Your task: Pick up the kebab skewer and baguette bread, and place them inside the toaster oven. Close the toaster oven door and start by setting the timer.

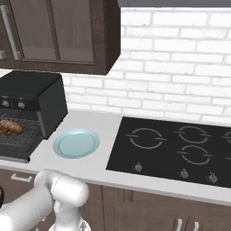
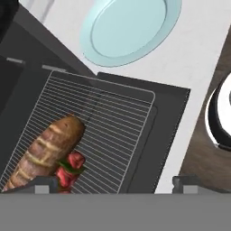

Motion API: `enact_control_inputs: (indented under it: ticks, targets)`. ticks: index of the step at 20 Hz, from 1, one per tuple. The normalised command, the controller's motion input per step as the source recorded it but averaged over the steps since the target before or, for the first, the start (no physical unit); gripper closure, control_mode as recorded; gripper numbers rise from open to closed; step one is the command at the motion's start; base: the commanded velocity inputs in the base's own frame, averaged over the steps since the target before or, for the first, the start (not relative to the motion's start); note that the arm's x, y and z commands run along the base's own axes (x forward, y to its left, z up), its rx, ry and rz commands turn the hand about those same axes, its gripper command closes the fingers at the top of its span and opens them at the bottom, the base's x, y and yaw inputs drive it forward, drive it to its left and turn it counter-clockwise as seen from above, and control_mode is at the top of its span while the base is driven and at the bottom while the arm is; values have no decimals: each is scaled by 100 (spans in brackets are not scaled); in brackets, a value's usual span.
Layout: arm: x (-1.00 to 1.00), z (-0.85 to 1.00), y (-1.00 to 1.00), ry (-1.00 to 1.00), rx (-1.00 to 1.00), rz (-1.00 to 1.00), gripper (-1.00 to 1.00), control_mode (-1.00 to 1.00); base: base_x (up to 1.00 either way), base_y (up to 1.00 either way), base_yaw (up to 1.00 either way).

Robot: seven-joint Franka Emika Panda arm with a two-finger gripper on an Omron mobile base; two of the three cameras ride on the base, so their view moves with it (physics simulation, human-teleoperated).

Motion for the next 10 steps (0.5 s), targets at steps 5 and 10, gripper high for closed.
enact_control_inputs:
  ticks: [5, 10]
  targets:
    - [3, 0, 0, 8, -25, 47, -100, -100, 0, 0, 0]
    - [-18, 0, 0, 0, -33, 48, -100, -100, 0, 0, 0]
